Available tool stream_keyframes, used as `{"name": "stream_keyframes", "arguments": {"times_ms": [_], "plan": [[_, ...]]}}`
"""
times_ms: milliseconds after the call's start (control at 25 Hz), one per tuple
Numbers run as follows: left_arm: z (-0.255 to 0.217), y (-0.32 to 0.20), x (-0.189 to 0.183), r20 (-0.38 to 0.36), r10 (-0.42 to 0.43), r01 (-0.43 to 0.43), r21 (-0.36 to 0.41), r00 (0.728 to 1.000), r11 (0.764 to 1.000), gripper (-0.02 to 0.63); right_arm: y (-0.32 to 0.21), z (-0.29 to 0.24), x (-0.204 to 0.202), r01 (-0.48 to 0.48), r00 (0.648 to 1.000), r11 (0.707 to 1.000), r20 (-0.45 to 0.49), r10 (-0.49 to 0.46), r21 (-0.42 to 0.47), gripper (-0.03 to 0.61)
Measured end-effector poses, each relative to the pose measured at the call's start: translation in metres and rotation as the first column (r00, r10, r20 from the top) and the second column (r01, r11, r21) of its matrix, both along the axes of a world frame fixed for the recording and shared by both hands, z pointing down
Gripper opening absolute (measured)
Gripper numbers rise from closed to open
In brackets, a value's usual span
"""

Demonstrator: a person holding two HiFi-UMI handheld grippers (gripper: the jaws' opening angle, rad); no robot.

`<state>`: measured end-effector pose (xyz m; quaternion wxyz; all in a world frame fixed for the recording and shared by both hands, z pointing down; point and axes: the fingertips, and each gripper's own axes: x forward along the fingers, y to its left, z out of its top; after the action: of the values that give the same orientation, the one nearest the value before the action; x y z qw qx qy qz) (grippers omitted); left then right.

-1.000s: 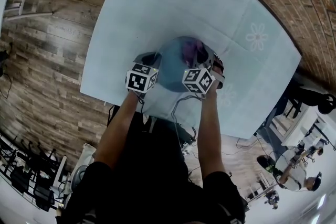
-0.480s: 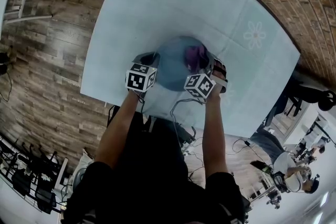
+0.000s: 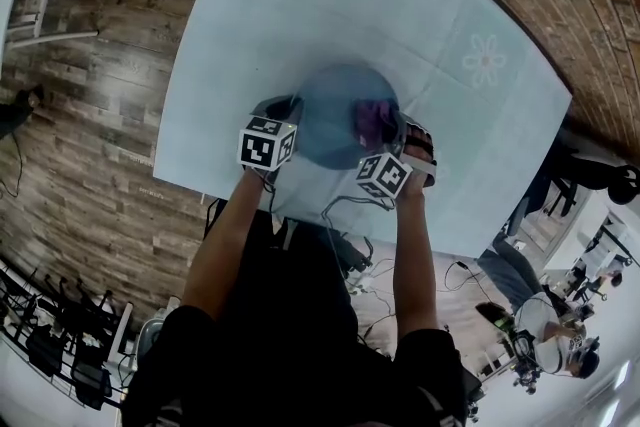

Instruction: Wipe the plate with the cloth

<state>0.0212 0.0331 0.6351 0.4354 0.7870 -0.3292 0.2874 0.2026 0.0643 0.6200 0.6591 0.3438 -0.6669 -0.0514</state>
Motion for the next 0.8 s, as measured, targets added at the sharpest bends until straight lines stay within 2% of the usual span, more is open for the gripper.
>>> {"name": "stream_keyframes", "arguments": {"times_ms": [560,800], "plan": [[0.002,-0.001,-0.002,-0.011,0.000,0.000,-0.008,1.000,1.000,0.052,0.038,0.003,-0.016,0.045,0.999,0.995,0.027,-0.043,-0.084,0.067],[0.002,0.000,-0.002,-0.016,-0.016,0.015,-0.016,1.000,1.000,0.049,0.053,0.003,-0.029,0.073,0.994,0.987,0.087,-0.061,-0.143,0.066]]}}
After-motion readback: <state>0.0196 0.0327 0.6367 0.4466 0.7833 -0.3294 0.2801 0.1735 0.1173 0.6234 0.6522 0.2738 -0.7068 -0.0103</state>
